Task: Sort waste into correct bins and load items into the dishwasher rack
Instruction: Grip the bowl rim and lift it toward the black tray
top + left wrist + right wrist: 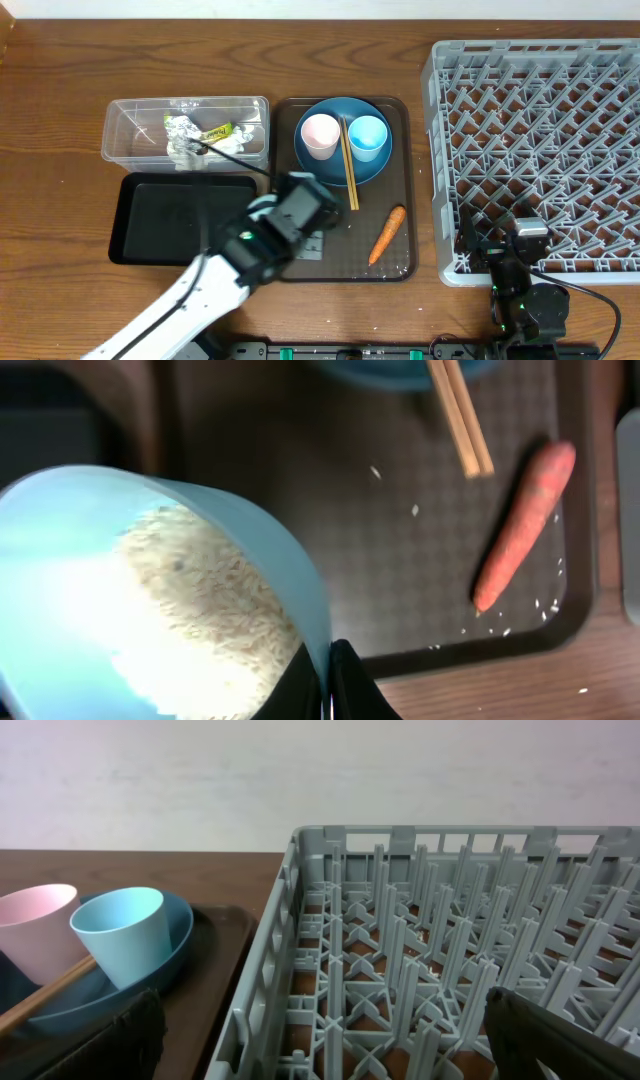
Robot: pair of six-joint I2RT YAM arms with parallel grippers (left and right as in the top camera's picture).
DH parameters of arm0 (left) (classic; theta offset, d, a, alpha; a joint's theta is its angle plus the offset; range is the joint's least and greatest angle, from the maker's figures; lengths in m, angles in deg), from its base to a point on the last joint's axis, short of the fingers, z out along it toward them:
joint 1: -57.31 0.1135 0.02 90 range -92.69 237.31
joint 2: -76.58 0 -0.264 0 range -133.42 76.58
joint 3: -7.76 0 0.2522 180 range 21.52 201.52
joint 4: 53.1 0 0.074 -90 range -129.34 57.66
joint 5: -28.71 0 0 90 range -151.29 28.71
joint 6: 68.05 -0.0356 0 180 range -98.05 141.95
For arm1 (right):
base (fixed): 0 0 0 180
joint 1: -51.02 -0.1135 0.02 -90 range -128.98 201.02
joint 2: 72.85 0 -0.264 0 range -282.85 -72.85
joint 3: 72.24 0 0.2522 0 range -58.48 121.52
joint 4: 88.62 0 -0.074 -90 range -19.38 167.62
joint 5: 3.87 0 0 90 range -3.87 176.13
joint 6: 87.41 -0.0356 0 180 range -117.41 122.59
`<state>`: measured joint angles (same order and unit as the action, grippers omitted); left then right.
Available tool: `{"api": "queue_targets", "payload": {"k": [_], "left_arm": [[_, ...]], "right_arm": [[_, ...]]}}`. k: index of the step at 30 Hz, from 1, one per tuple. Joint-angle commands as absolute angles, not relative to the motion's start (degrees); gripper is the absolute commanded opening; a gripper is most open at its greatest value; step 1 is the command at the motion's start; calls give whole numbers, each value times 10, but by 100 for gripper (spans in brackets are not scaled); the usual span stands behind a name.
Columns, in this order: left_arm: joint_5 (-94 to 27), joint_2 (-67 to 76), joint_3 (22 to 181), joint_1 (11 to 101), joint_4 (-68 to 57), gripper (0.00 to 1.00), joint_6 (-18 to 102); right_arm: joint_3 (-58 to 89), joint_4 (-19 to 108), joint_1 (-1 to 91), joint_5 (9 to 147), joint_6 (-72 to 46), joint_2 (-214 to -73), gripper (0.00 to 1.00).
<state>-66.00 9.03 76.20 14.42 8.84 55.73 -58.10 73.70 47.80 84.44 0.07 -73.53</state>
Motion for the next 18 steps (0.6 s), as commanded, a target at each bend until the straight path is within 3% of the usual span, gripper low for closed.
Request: {"api": "queue_targets", "payload": {"k": [1,8,18], "left_arm": [[-667,129,762,187,97,6,503],[-660,162,762,294,108,6,485],[-551,164,762,428,99,6,443]], "right_arm": [[-582,735,474,844,1,-732,99],[-582,735,474,844,1,-732,99],[-582,735,474,844,1,-732,99]]}}
